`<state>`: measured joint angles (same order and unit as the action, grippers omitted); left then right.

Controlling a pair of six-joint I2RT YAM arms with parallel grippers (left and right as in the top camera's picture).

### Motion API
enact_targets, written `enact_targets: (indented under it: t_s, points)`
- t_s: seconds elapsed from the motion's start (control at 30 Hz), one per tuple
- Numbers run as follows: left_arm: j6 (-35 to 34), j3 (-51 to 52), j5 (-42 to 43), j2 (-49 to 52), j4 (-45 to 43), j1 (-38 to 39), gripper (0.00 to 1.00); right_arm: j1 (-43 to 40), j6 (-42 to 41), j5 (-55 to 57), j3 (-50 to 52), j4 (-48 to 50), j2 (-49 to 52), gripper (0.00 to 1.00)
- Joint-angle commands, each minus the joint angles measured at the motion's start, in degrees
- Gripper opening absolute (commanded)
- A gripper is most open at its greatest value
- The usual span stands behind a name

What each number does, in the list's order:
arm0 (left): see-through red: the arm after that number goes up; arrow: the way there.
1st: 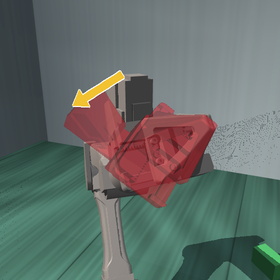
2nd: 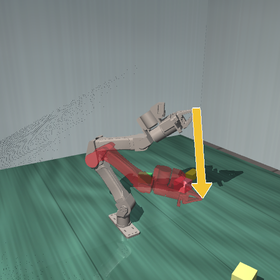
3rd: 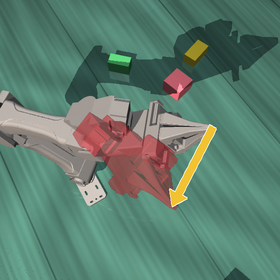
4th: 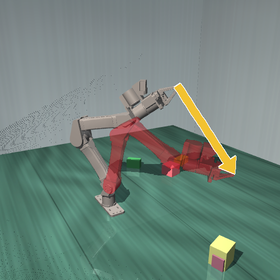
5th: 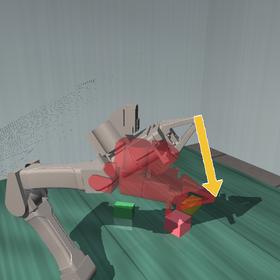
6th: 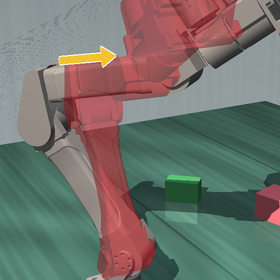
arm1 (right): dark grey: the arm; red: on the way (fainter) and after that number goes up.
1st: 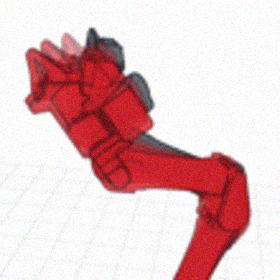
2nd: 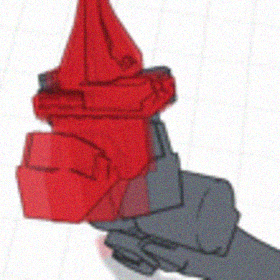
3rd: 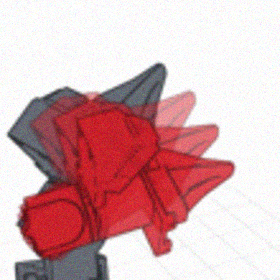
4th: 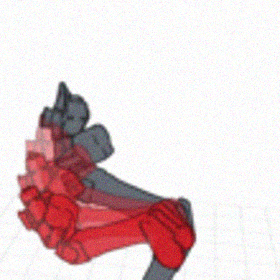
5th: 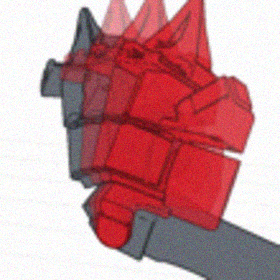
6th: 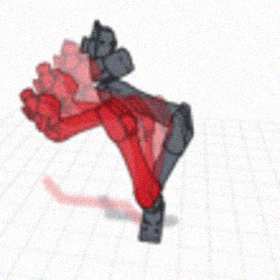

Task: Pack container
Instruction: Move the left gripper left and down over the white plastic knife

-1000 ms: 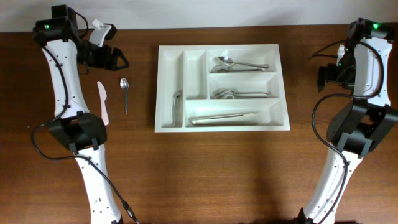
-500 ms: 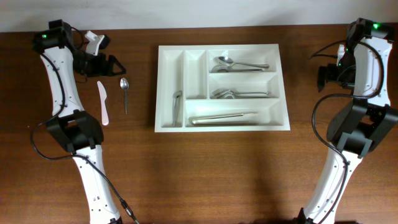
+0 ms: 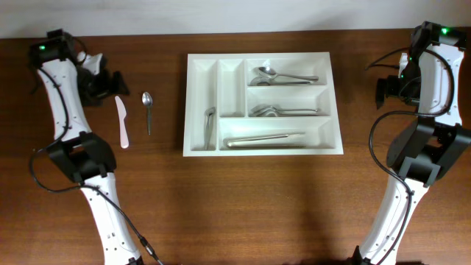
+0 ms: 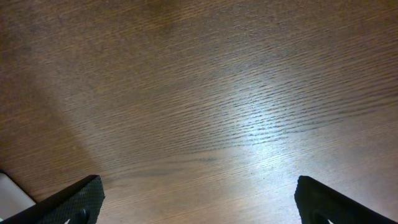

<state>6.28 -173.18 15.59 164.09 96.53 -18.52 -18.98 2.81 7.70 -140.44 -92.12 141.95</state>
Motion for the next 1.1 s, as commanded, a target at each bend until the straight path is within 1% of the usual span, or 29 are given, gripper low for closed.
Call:
enact_targets:
  t_s: [0.0,0.33,0.43,0.5,0.53,0.77,1.07]
  points:
    - [-5.33,-0.50,-7.56,-0.59,0.20,-0.63,0.97,-0.17,-0.04,0.50,-0.09,0.02,-2.45,0.99]
    - [-5.40,0.76,-7.93,-11.04,0.20,-0.22,0.96,-0.17,-0.04,0.50,-0.09,0.02,-2.45,0.99]
    - [-5.38,4.96,-7.93,-13.79,0.20,-0.22,0.96,-0.17,-0.04,0.50,-0.09,0.02,-2.45,0.99]
    - [-4.17,9.03,-7.91,-14.91,0.20,-0.11,0.96,-0.17,-0.04,0.50,-0.09,0.02,-2.45,0.99]
    - [-2.56,14.14,-8.63,-15.65,0.20,0.35,0.96,-0.17,-0.04,0.50,-0.07,0.02,-2.45,0.99]
    - [-3.37,20.44,-13.42,-15.72,0.20,1.01,0.96,-0.17,-0.04,0.50,-0.07,0.02,-2.45,0.99]
    - [-4.04,21.11,-16.06,-15.61,0.17,2.67,0.96,-0.17,-0.04,0.50,-0.09,0.02,-2.45,0.99]
